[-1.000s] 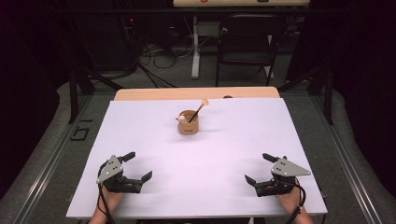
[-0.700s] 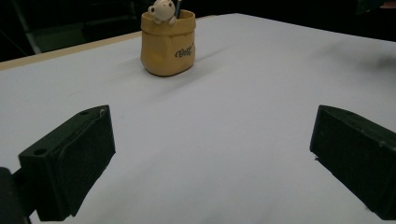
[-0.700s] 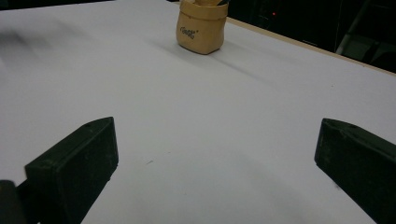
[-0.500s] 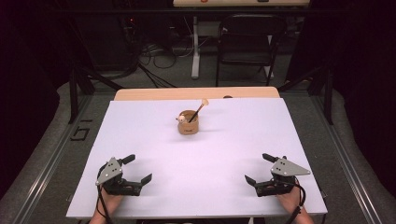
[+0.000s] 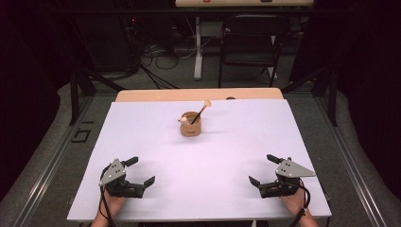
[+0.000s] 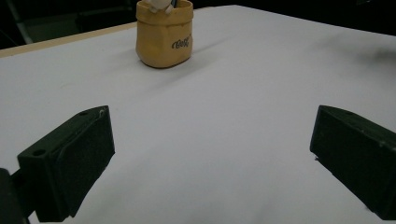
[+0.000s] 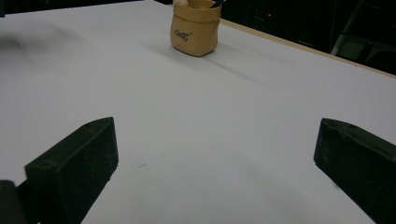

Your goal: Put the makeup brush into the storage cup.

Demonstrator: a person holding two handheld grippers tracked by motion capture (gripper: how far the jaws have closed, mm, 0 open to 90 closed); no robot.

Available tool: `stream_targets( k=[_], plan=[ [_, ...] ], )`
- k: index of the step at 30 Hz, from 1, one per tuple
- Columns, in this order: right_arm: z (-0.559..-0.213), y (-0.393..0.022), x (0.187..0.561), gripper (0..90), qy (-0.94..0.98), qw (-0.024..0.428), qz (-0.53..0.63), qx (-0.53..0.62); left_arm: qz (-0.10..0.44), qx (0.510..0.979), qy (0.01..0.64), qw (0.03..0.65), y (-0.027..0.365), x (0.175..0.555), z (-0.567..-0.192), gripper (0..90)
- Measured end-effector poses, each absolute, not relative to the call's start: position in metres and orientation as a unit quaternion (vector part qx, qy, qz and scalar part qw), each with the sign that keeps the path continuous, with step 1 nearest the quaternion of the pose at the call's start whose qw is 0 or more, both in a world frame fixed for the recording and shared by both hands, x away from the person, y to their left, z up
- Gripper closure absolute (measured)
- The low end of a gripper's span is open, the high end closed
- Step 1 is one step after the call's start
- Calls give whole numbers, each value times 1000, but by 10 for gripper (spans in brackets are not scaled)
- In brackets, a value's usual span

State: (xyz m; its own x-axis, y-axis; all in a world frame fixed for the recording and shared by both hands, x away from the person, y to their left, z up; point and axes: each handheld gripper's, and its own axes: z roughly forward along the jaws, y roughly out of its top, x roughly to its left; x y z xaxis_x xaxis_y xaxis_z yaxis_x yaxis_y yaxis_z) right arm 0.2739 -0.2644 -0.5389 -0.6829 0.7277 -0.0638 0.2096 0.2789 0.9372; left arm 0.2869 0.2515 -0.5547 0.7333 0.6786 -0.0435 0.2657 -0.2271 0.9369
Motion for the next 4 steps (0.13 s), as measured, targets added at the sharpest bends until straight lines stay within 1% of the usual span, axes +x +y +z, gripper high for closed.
stream_targets(
  k=[1, 4],
  plan=[
    [-539, -265, 274, 0, 758, 252, 517, 308, 187, 758, 308, 544, 251, 287, -555, 0],
    [-537, -265, 272, 0, 760, 253, 514, 307, 190, 765, 308, 533, 250, 287, -555, 0]
  ],
)
